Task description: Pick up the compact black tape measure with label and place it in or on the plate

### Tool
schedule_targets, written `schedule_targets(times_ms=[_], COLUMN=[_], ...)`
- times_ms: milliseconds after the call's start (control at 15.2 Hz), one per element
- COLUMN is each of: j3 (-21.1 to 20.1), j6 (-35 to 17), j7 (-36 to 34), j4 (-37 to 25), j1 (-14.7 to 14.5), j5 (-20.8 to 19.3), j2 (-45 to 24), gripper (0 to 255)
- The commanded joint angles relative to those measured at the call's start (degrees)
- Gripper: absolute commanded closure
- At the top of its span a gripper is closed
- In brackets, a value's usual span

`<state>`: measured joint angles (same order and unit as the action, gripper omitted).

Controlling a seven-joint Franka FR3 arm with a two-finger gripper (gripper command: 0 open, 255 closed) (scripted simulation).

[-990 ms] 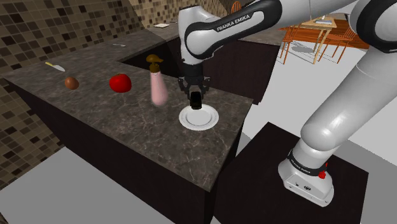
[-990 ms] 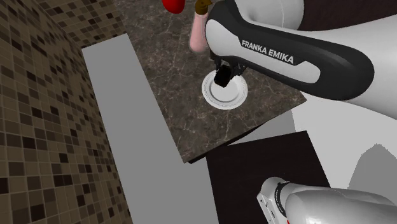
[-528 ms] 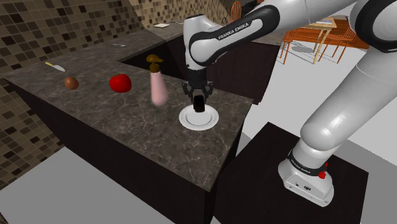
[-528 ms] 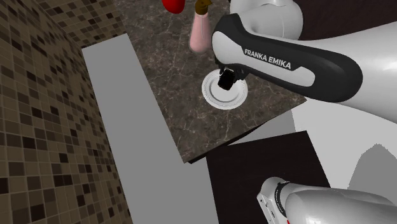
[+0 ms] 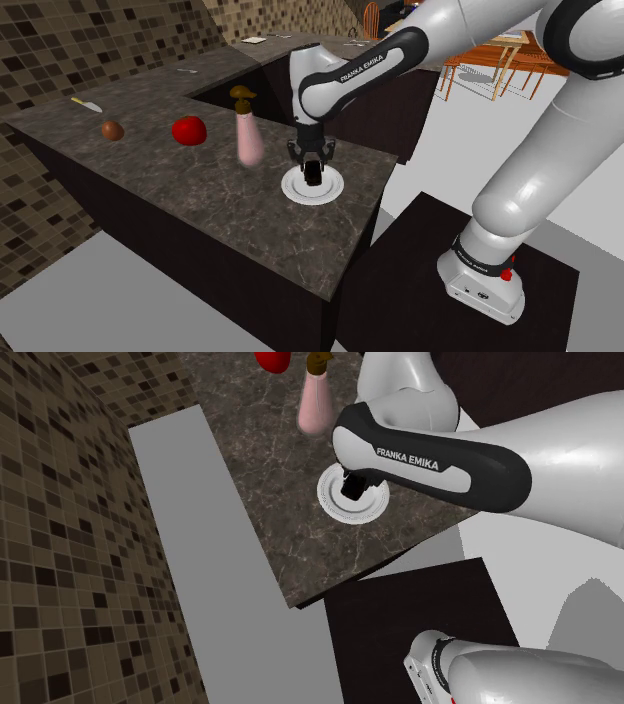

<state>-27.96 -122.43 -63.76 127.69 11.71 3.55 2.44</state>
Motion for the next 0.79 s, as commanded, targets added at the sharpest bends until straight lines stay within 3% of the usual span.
schedule_targets(times_ms=[0, 528, 594, 726], j3=[-0.17, -0.17, -0.17, -0.17], j6=[-1.97, -1.97, -1.97, -1.97], j7=[-0.45, -0.45, -0.45, -0.45], j4=[1.12, 1.12, 1.12, 1.12], j1=[-0.11, -0.11, -0.11, -0.11], j5=[-0.41, -0.41, -0.40, -0.41], j2=[-0.89, -0.89, -0.89, -0.89], gripper=[255, 255, 0, 0])
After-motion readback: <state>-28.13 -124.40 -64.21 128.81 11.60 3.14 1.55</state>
